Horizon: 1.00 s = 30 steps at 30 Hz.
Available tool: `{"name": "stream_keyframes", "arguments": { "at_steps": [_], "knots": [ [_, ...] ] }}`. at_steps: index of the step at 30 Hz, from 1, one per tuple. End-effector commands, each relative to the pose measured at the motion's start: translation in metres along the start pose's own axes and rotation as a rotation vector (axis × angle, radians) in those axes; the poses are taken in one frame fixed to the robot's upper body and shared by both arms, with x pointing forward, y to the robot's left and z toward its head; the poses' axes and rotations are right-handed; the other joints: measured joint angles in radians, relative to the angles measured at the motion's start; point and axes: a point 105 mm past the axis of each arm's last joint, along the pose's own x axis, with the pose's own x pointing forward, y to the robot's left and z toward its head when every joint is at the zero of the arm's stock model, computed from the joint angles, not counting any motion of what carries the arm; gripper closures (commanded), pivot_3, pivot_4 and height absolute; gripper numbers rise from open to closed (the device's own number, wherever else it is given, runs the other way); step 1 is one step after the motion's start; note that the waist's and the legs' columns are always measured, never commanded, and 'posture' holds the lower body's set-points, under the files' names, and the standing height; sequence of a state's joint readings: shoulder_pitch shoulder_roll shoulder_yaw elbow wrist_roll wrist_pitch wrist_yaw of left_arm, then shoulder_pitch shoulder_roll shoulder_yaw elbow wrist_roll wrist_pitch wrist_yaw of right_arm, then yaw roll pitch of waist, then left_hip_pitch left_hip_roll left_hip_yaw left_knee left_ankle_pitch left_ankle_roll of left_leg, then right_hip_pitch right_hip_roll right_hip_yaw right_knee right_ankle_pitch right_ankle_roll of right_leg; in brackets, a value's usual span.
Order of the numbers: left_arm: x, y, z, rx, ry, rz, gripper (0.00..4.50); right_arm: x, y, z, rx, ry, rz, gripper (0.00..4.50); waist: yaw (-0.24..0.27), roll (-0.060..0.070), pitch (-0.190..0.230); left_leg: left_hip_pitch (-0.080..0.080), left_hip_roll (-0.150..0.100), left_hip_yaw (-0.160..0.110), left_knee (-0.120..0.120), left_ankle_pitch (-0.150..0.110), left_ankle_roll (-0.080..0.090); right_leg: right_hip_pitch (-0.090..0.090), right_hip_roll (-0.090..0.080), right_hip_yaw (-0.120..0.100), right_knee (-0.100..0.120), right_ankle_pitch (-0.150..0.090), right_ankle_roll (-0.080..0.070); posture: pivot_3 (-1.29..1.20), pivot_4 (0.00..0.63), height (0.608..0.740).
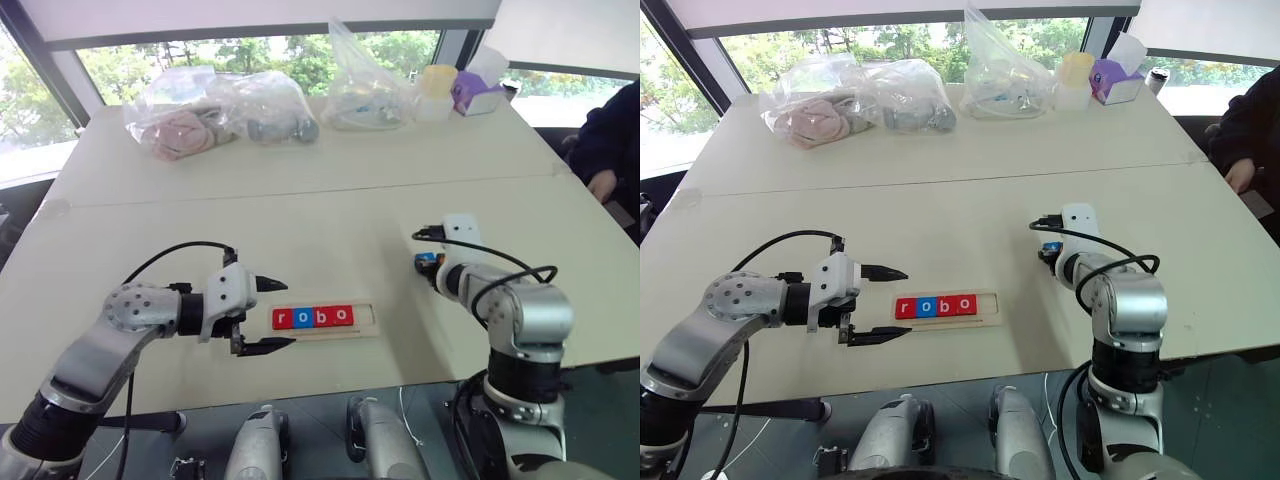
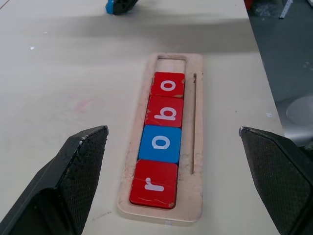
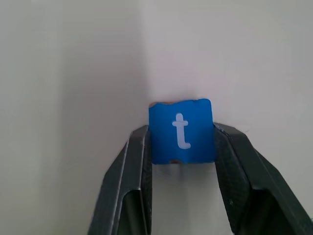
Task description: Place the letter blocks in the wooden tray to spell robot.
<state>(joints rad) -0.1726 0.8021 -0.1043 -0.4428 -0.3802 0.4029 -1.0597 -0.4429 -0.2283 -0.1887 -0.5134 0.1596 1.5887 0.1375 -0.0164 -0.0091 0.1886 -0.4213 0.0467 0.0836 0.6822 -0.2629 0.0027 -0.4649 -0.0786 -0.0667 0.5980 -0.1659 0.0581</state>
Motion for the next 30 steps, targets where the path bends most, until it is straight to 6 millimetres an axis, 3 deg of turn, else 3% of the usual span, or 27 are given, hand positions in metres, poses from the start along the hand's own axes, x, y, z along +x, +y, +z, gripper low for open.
{"name": "stream_keyframes", "arguments": {
  "at_steps": [1, 8, 16, 22, 25, 30],
  "knots": [
    [0.001, -0.001, 0.007, 0.033, -0.020, -0.005, 0.00, -0.015, 0.008, 0.001, -0.032, -0.054, 0.030, 3.33, 0.001, 0.000, 0.000, 0.000, 0.000, 0.000, 0.000, 0.000, 0.000, 0.000, 0.000, 0.000, 0.000, 0.000, 0.000, 0.00, 0.150, 0.740],
    [0.001, -0.001, 0.006, 0.030, -0.019, -0.009, 0.00, -0.025, 0.019, -0.022, -0.040, -0.044, 0.061, 3.33, 0.002, 0.000, 0.000, -0.002, 0.000, 0.000, 0.000, 0.000, 0.000, -0.001, -0.001, 0.000, -0.001, 0.000, 0.000, 0.00, 0.150, 0.740],
    [0.001, -0.001, 0.007, 0.032, -0.017, -0.009, 0.00, -0.029, 0.015, -0.029, -0.054, -0.031, 0.045, 3.33, 0.001, 0.000, 0.000, -0.002, 0.001, 0.000, 0.000, 0.000, 0.000, -0.002, -0.001, 0.000, -0.001, 0.000, 0.000, 0.00, 0.150, 0.740],
    [0.000, 0.000, 0.007, 0.034, -0.016, -0.007, 0.00, -0.033, 0.017, -0.029, -0.092, -0.031, 0.084, 0.26, 0.003, 0.000, 0.000, -0.003, 0.001, 0.000, 0.000, 0.000, 0.000, -0.002, -0.001, 0.000, -0.002, 0.000, 0.000, 0.00, 0.150, 0.740],
    [0.000, 0.000, 0.007, 0.034, -0.015, -0.005, 0.00, -0.040, 0.020, -0.022, -0.205, -0.034, 0.153, 0.12, 0.003, 0.000, 0.000, -0.003, 0.001, 0.000, 0.000, 0.000, 0.000, -0.002, -0.002, 0.000, -0.003, 0.000, 0.000, 0.00, 0.150, 0.740],
    [0.000, 0.002, 0.007, 0.036, -0.016, -0.006, 0.00, -0.060, 0.011, 0.003, -0.603, -0.034, 0.367, 0.12, 0.004, 0.001, 0.001, -0.004, 0.000, 0.001, 0.000, 0.000, 0.000, -0.003, -0.003, 0.001, -0.004, 0.000, 0.000, 0.00, 0.150, 0.740]
  ]
}}
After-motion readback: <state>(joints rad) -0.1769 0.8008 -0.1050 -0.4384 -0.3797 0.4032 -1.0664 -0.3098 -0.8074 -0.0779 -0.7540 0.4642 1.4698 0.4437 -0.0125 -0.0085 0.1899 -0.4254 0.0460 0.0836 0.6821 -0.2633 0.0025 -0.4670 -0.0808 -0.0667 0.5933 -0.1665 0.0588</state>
